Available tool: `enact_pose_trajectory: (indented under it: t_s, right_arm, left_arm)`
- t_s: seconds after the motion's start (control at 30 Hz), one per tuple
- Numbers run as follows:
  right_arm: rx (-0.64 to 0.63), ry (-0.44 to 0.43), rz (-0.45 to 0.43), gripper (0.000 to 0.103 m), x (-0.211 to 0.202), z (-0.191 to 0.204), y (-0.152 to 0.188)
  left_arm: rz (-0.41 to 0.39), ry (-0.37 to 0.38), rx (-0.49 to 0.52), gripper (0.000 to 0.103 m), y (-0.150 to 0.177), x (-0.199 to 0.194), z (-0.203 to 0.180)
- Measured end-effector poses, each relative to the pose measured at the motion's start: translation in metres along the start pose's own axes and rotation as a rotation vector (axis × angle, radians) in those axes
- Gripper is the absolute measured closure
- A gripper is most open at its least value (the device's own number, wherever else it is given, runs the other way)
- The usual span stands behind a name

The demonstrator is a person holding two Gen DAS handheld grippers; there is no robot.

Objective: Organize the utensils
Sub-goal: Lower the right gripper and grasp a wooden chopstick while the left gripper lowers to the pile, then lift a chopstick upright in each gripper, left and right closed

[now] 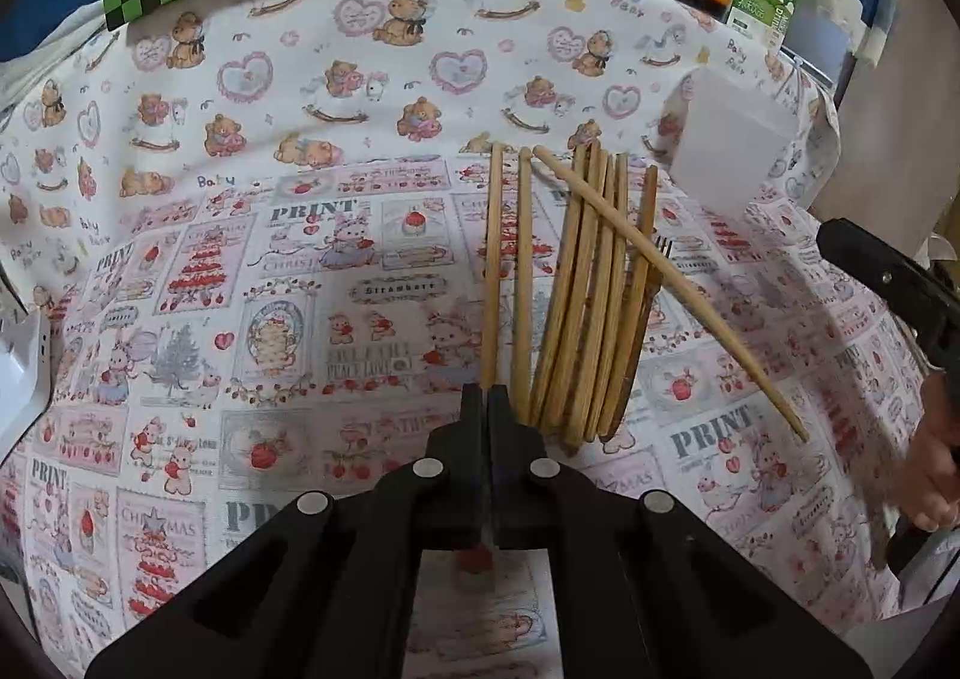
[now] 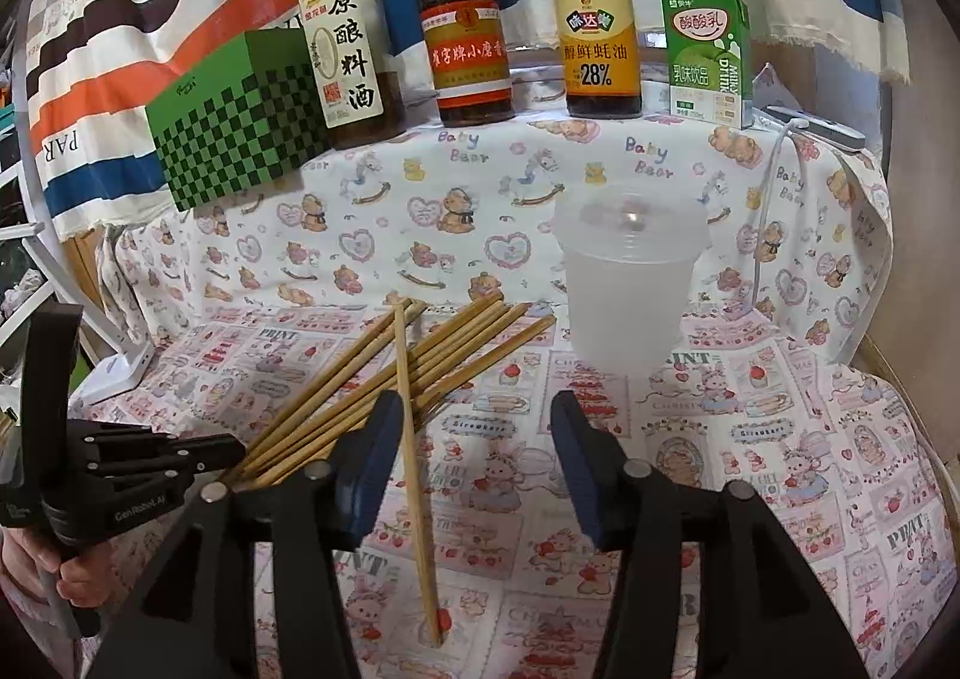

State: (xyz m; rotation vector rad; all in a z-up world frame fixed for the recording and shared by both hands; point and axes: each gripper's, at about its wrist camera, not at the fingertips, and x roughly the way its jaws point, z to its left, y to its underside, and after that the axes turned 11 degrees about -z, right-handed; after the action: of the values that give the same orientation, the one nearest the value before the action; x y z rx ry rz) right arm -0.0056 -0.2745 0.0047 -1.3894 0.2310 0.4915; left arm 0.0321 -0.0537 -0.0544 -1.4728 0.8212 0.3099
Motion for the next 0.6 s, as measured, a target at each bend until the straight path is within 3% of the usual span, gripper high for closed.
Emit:
enact_pose_trajectory:
  t_s: [0.1,0.2,0.37,0.43,0.47,0.53,0.6]
  right_arm:
    - [-0.001,-0.002,0.013,0.052,0.003,0.000,0.001]
    - [-0.005,-0.012,0.035,0.052,0.006,0.000,0.002]
    - [-0.055,-0.075,0.117,0.052,0.016,0.009,0.009]
    - [-0.086,-0.099,0.166,0.052,0.022,0.016,0.015]
    - [-0.105,-0.095,0.189,0.059,0.025,0.019,0.018]
    - [-0.128,-0.085,0.223,0.069,0.031,0.022,0.025]
    - [-0.142,-0.103,0.271,0.070,0.038,0.026,0.032]
  left_arm:
    - [0.002,-0.001,0.026,0.099,0.002,0.000,-0.003]
    - [0.013,-0.003,0.070,0.082,0.004,0.001,-0.012]
    - [0.021,0.002,0.075,0.082,0.000,-0.005,-0.012]
    - [0.026,-0.007,0.069,0.092,-0.002,-0.006,-0.010]
    - [0.026,-0.029,0.061,0.099,-0.003,-0.007,-0.008]
    - [0.020,-0.009,0.009,0.099,-0.004,-0.009,0.001]
    - [-0.014,0.006,-0.025,0.099,-0.009,-0.019,0.007]
